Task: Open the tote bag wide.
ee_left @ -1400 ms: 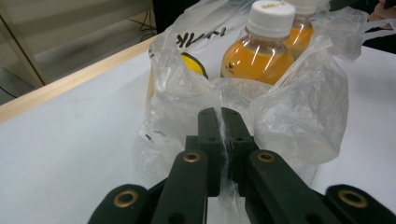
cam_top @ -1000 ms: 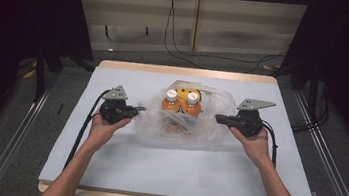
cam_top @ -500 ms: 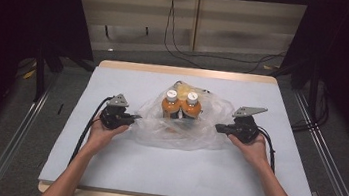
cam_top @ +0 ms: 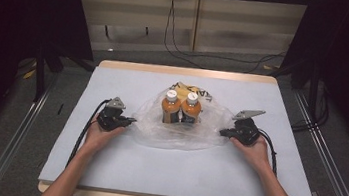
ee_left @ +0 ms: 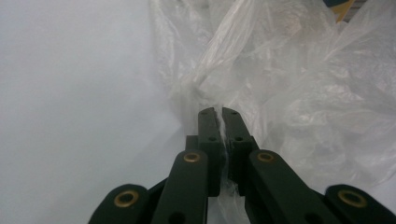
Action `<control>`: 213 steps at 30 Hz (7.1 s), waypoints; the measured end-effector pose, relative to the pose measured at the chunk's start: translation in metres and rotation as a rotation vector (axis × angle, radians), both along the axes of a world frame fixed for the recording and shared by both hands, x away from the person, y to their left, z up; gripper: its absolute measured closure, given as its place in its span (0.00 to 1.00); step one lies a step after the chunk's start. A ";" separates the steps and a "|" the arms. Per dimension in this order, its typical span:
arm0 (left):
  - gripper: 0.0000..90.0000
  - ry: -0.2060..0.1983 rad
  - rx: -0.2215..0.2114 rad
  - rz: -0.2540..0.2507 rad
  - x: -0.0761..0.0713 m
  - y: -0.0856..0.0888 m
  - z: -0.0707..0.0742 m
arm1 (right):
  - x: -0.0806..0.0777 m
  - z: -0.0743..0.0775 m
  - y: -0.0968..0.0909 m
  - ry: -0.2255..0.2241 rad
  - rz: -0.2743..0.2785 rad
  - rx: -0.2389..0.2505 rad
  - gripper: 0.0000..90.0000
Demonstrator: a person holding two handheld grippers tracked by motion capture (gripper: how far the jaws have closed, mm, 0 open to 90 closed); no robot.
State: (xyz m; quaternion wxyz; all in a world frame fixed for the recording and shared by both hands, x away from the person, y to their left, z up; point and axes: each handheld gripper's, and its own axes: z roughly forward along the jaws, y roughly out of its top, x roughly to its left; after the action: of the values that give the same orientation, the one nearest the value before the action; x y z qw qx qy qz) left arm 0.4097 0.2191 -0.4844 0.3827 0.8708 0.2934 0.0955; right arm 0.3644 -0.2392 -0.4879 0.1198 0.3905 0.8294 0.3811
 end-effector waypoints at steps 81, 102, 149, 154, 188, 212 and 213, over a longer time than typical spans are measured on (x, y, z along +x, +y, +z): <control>1.00 0.013 0.217 -0.354 0.009 -0.095 0.023 | 0.060 0.023 0.076 0.139 0.266 -0.266 1.00; 1.00 -0.046 0.410 -0.331 0.016 -0.077 0.024 | 0.051 0.029 0.064 0.134 0.316 -0.382 1.00; 1.00 -0.004 0.350 -0.182 0.054 -0.030 0.021 | 0.051 0.032 0.014 0.138 0.243 -0.542 1.00; 1.00 0.006 0.359 -0.198 0.049 -0.022 0.022 | 0.050 0.032 0.009 0.148 0.243 -0.521 1.00; 1.00 -0.021 0.177 -0.238 0.029 -0.033 0.042 | 0.034 0.044 0.006 0.073 0.230 -0.312 1.00; 1.00 -0.004 -0.110 -0.216 -0.002 -0.072 0.047 | 0.043 0.069 0.046 -0.028 0.269 -0.043 1.00; 1.00 -0.001 -0.099 -0.219 -0.002 -0.074 0.045 | 0.047 0.068 0.051 -0.015 0.272 -0.055 1.00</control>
State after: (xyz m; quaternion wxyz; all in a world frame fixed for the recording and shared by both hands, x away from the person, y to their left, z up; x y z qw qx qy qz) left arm 0.4078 0.1454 -0.4391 0.4336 0.8777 0.2006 0.0386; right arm 0.4111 -0.1882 -0.4202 0.0840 0.2680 0.8840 0.3737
